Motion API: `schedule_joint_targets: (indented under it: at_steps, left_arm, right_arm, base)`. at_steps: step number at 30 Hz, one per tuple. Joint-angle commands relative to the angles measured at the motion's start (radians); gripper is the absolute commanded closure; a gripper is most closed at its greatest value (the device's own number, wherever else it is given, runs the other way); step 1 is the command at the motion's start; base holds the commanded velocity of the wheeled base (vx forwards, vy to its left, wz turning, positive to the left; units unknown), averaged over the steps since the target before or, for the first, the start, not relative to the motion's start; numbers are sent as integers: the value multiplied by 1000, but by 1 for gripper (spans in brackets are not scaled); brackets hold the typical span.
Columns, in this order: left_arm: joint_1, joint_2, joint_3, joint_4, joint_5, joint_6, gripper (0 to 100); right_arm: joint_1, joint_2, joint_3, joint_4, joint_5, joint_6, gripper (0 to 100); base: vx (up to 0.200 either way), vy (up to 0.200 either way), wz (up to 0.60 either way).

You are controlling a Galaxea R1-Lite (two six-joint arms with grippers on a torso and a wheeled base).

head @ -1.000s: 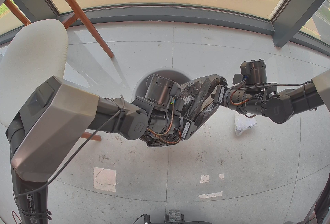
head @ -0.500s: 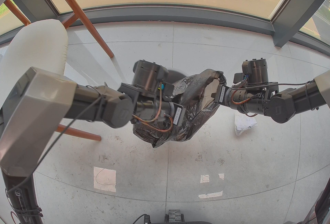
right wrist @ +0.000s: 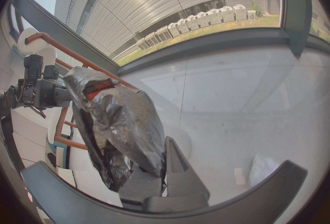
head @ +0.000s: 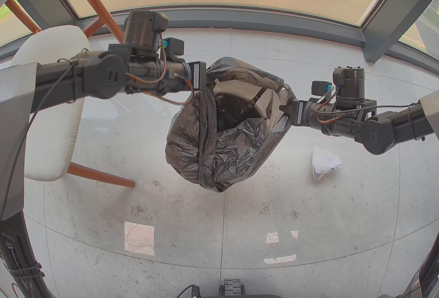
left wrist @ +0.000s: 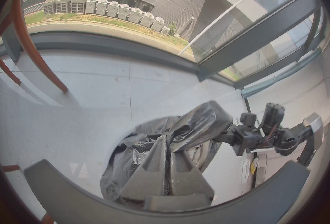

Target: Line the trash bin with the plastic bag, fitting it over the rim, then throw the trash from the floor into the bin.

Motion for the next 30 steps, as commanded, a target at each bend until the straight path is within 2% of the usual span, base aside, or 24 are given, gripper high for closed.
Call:
schedule_joint_targets:
  at_steps: [1,7,11,12,18,20,23,30]
  left_arm:
    - [22,37,-52,19,0,-23,100]
    - [34,41,-52,-4,-2,-22,100]
    - [36,41,-52,-9,-2,-20,100]
    - [36,41,-52,-9,0,-19,100]
    - [40,40,-42,-1,1,-20,100]
    - [65,40,-13,-9,1,-17,100]
    - [79,40,12,-9,1,-16,100]
    - [125,40,162,-47,0,-16,100]
  right_arm:
    - [-57,107,-138,-17,20,-36,100]
    - [-85,159,-262,-17,19,-55,100]
    - [-83,156,-249,-8,29,-79,100]
    - [-83,153,-233,-14,37,-87,0]
    - [-62,36,-20,-15,143,-95,0]
    - [-49,-19,86,-19,192,-113,0]
    - [-46,-56,153,-25,200,-148,0]
    - [-43,-97,310,-181,197,-154,0]
  base:
    - [0,0,0]
    - [0,0,0]
    - [0,0,0]
    - [0,0,0]
    - [0,0,0]
    - [0,0,0]
    - [0,0,0]
    - [0,0,0]
